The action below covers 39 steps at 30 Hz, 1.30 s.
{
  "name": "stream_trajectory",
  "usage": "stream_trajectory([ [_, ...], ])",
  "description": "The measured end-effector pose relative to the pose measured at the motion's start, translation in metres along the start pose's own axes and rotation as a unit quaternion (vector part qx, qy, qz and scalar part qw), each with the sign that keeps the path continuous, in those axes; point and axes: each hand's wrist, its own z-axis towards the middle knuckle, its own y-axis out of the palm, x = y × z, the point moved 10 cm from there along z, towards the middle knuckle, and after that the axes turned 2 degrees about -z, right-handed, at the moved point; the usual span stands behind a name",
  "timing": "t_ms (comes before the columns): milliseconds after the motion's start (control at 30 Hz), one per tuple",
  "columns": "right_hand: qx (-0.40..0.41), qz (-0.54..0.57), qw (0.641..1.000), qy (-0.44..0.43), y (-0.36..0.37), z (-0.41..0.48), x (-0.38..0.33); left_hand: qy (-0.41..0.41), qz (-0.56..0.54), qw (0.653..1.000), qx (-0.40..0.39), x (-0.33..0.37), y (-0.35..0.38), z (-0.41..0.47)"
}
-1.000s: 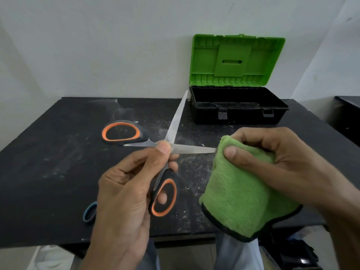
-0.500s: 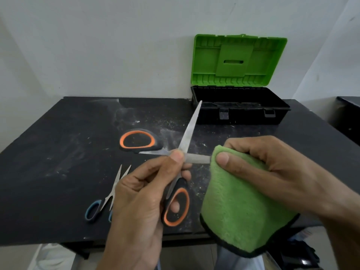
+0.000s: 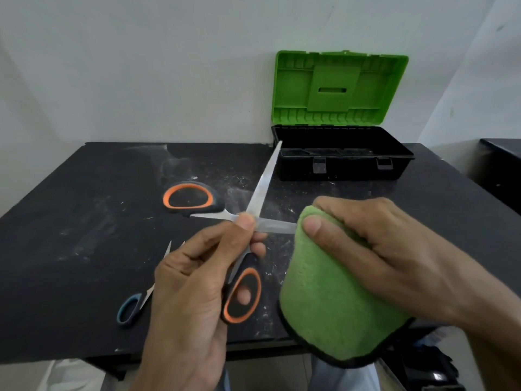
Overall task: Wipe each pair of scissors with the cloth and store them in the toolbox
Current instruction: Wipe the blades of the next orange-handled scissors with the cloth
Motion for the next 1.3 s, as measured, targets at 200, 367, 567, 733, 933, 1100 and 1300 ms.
stream_trajectory([
  [200, -0.028, 0.018, 0.999, -0.018, 0.021, 0.004, -0.009, -0.024, 0.004, 1.000, -0.005, -0.014, 0.001, -0.004],
  [367, -0.022, 0.090, 0.996, -0.012, 0.002, -0.002, -0.001, -0.039, 0.006, 0.999, 0.001, -0.009, -0.004, -0.004],
  [567, -0.019, 0.144, 0.989, 0.007, -0.018, -0.011, 0.012, -0.071, -0.001, 0.997, -0.006, -0.007, -0.010, -0.003],
  [733, 0.022, 0.137, 0.990, 0.008, -0.034, -0.016, 0.014, -0.068, -0.006, 0.998, -0.005, -0.005, -0.011, -0.002],
  [933, 0.011, 0.175, 0.984, 0.029, -0.030, -0.018, 0.016, -0.026, 0.013, 1.000, -0.007, 0.003, -0.007, -0.005],
  [1100, -0.021, 0.181, 0.983, 0.037, -0.018, -0.017, 0.012, 0.031, 0.055, 0.998, -0.007, 0.010, -0.001, -0.011],
  [1300, -0.005, 0.239, 0.971, 0.034, -0.017, -0.016, 0.013, -0.003, 0.020, 1.000, -0.001, 0.003, -0.005, -0.009],
])
